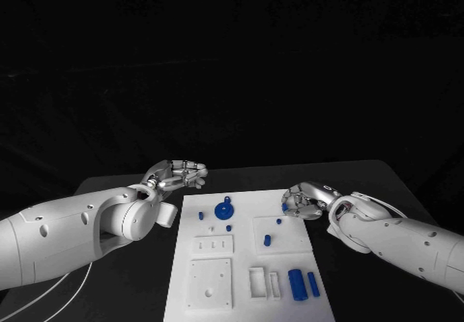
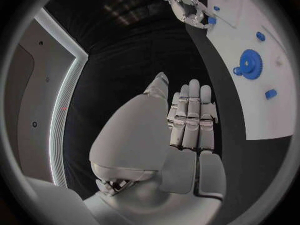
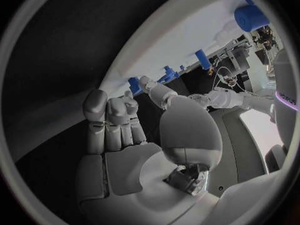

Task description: Assemble the parts on the task board

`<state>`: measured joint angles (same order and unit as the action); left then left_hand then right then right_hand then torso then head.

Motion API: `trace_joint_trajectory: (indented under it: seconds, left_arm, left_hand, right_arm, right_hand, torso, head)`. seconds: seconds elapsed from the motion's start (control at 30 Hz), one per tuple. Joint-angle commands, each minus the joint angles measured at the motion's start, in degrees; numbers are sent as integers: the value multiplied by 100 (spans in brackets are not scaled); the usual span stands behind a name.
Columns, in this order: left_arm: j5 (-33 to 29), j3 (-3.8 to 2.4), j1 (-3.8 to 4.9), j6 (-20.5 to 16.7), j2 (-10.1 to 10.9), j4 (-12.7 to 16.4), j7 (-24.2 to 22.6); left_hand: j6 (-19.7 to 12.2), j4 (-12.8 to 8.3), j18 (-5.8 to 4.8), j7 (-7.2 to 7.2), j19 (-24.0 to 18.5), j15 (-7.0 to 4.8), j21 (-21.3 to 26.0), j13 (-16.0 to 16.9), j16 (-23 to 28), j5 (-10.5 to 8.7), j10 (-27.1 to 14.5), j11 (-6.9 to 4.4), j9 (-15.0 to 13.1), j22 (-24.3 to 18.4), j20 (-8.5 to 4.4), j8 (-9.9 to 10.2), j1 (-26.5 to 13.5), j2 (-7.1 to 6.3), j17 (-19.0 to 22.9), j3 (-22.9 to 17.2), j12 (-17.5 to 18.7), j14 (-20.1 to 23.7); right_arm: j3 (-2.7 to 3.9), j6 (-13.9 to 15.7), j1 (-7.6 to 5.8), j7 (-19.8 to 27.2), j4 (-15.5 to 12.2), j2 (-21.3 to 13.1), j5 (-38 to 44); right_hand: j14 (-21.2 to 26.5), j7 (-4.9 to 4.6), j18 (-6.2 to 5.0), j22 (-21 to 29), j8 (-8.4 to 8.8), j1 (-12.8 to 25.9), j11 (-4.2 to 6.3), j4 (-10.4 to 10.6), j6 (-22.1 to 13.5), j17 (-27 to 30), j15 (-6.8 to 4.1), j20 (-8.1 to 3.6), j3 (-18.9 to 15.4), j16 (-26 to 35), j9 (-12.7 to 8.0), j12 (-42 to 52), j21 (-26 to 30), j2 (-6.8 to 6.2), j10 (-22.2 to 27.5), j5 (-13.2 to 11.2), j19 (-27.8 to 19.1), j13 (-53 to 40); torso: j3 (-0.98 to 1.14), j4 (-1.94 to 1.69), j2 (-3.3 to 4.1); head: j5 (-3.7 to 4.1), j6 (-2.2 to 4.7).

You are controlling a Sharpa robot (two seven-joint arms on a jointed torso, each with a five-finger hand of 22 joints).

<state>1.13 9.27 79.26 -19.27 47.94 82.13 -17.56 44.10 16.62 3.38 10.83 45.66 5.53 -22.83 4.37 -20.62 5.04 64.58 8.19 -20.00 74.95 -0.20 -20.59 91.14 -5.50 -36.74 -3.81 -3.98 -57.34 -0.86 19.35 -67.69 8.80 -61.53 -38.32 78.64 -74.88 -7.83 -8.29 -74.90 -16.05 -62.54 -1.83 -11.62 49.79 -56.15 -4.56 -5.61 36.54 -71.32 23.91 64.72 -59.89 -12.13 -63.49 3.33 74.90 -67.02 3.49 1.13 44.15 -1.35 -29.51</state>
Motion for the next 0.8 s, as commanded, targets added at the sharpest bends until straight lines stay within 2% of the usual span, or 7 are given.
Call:
trace_joint_trajectory:
  seconds: [0.03,0.43,0.8]
  left_arm:
    - [35,-5,8,54,-6,15,-49]
    - [55,-5,8,46,1,27,-27]
    - [55,-5,8,49,-10,27,-22]
  left_hand:
    - [-12,-1,52,-6,-40,19,-20,-6,41,5,-37,-9,-1,92,15,34,-6,-2,-9,31,19,13]
    - [-13,-4,53,-5,-41,19,-19,-6,45,2,-40,-9,-1,92,15,36,-1,-3,-13,29,18,12]
    - [-32,-2,55,22,-39,19,-21,-8,53,-6,-52,1,3,93,15,51,-1,-6,-21,26,18,8]
  right_arm:
    - [-2,-118,12,9,24,26,60]
    - [-2,-170,15,16,45,39,59]
    - [-2,-211,18,30,51,49,32]
  right_hand:
    - [1,-12,-671,-85,-29,1,39,-2,36,-6,-31,14,35,33,9,10,12,47,-6,-25,-12,10]
    - [0,9,-671,-88,-65,-27,59,18,95,-19,-50,5,129,35,22,13,8,100,-13,-46,-10,13]
    - [3,85,-671,-94,-264,-54,129,33,443,-46,-115,-10,292,38,116,19,-10,203,-27,-51,-18,16]
  torso:
    - [-2,2,-1]
    - [-5,6,-5]
    - [-3,6,-6]
  head:
    - [-2,1]
    - [-13,9]
    - [-12,-11]
